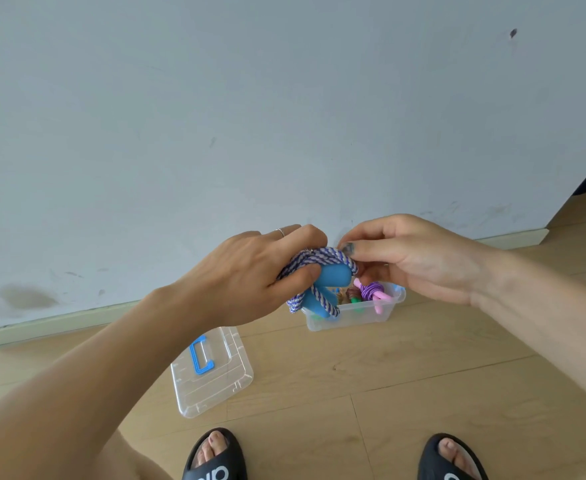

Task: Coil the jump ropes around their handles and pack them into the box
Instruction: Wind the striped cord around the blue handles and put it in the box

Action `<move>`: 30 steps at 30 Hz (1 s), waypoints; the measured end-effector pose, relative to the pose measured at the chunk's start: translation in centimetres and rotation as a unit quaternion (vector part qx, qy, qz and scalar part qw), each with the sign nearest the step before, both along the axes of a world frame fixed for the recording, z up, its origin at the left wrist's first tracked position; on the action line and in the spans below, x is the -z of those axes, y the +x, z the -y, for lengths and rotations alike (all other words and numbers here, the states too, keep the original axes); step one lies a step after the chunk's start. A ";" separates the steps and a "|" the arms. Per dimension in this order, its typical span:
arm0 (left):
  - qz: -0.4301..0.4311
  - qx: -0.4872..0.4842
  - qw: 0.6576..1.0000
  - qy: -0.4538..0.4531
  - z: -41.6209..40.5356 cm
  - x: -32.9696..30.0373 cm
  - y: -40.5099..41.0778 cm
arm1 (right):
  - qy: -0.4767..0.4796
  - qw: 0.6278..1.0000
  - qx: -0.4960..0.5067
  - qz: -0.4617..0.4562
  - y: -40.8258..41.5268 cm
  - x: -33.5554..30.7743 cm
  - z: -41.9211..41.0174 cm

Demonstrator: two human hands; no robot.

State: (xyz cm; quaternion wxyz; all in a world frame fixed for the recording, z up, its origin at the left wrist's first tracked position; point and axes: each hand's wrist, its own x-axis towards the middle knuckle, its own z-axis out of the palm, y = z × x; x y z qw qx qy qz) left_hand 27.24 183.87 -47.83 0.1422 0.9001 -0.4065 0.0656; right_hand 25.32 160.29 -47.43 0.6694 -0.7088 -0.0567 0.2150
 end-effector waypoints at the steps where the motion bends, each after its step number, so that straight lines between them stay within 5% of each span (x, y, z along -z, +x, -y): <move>1: -0.015 0.009 1.000 -0.005 0.0 0.0 -0.1 | -0.006 1.000 -0.005 -0.004 0.0 0.0 0.0; 15: -0.041 0.081 0.996 0.004 0.8 0.3 -1.1 | 0.069 0.990 -0.047 -0.114 1.6 2.1 -1.1; 19: -0.170 -0.041 0.984 -0.036 1.9 1.9 -0.4 | 0.075 0.985 0.105 -0.118 2.7 3.0 -0.9; 24: -0.360 -0.160 0.909 -0.136 5.2 5.4 2.4 | 0.049 0.935 0.317 -0.152 4.3 4.2 1.1; 30: -0.535 -0.279 0.747 -0.281 9.1 8.6 7.3 | 0.036 0.944 0.248 -0.213 5.6 6.3 0.6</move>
